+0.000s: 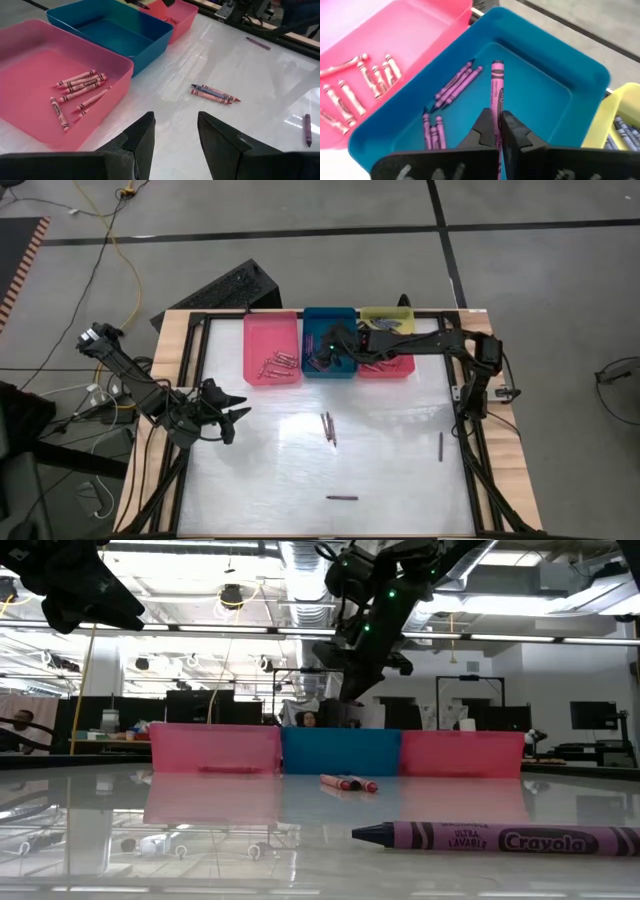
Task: Sort crayons
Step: Put the violet crayon into the blue bin, then adjust the blue bin
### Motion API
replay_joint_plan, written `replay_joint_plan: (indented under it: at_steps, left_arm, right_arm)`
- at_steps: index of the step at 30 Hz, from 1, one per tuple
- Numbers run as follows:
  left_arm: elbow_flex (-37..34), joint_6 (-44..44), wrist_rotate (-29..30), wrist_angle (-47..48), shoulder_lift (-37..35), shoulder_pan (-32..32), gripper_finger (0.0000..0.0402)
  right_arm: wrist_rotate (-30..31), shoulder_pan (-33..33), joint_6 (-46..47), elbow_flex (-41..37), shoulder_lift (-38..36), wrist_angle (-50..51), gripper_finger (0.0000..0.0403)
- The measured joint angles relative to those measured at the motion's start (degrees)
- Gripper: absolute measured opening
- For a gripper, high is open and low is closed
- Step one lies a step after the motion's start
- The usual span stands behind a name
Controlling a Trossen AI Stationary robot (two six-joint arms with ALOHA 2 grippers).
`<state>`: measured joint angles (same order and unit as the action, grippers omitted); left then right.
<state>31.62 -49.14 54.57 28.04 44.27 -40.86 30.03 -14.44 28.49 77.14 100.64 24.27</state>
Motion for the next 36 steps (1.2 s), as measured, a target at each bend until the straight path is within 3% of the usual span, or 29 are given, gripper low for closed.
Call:
replay_joint_plan:
  at_steps: [5, 14, 23, 30, 36]
  left_arm:
    - [0.00, -0.22, 0.00, -0.04, 0.02, 0.00, 0.0139]
    - [0.00, -0.22, 0.00, -0.05, 0.02, 0.00, 0.0139]
    - [0.00, -0.95, -0.53, -0.05, 0.00, 0.00, 0.0139]
    - [0.00, -1.16, -2.05, -0.07, 0.02, 0.02, 0.0139]
    - [0.00, -1.70, -1.81, -0.09, 0.02, 0.02, 0.0139]
  right_arm:
    - [-0.68, 0.02, -1.99, 0.00, 0.00, 0.06, 0.0023]
    - [-0.78, 0.02, -1.99, 0.00, 0.00, 0.12, 0.0079]
    - [-3.31, 0.90, -1.64, 0.02, -0.05, 6.07, 0.0083]
    - [-13.90, 3.31, 7.37, 0.02, -0.26, 23.77, 0.0083]
    - [-24.73, 10.34, 4.61, 0.09, -0.99, 28.25, 0.0083]
